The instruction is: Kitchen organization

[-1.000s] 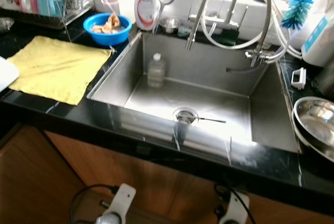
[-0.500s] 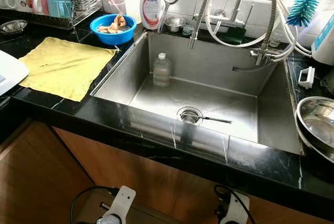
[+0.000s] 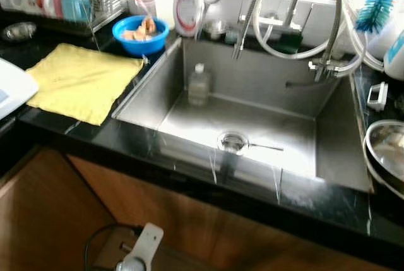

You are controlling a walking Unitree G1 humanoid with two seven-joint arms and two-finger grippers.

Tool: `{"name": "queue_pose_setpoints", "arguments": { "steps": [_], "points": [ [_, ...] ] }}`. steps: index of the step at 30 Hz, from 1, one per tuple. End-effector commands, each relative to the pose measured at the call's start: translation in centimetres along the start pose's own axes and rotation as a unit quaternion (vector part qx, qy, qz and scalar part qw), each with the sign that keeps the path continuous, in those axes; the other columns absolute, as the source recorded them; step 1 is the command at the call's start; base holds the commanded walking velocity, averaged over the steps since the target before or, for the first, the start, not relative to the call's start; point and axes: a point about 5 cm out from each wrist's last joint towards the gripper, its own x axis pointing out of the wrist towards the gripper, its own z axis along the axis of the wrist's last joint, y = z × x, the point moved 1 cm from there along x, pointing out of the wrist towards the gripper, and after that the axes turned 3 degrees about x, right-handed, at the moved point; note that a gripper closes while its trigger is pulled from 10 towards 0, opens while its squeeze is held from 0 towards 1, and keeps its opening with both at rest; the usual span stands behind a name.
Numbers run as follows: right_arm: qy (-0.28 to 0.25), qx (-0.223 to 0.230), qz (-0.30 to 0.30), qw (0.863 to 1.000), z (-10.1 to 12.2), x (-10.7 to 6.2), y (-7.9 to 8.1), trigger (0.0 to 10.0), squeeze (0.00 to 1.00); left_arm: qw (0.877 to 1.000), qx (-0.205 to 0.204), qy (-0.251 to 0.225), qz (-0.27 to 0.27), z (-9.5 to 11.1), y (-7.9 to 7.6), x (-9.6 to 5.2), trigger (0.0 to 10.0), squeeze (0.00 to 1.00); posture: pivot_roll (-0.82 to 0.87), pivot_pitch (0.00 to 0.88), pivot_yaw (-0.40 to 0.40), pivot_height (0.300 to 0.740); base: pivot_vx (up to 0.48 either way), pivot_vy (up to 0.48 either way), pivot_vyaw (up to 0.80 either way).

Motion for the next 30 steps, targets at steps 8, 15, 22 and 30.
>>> {"name": "queue_pose_setpoints", "arguments": {
  "steps": [8,15,22,30],
  "points": [
    [-0.065,0.033,0.032,0.997,1.7,-3.3,2.0,10.0,0.00,1.000,-0.024,0.008,0.015,-0.6,-0.3,-0.1,10.0,0.00,-0.07,0.055,-0.029,0.740,0.000,0.000,0.00],
    [-0.087,0.052,0.009,0.995,2.9,-4.9,1.5,10.0,0.00,0.999,-0.034,0.009,0.025,-0.6,-0.2,-0.1,10.0,0.00,-0.07,0.055,-0.029,0.740,0.000,0.000,0.00],
    [-0.121,0.053,0.000,0.991,4.7,-6.1,1.3,10.0,0.00,0.994,-0.072,-0.025,0.074,-0.3,5.0,-0.5,10.0,0.00,-0.06,0.059,-0.012,0.740,0.000,0.000,0.00],
    [-0.188,0.050,-0.004,0.981,9.0,-7.9,2.0,10.0,0.00,0.977,-0.043,-0.169,0.119,0.5,13.9,-4.3,10.0,0.00,-0.05,0.062,0.014,0.740,0.000,0.000,0.00]
  ]
}}
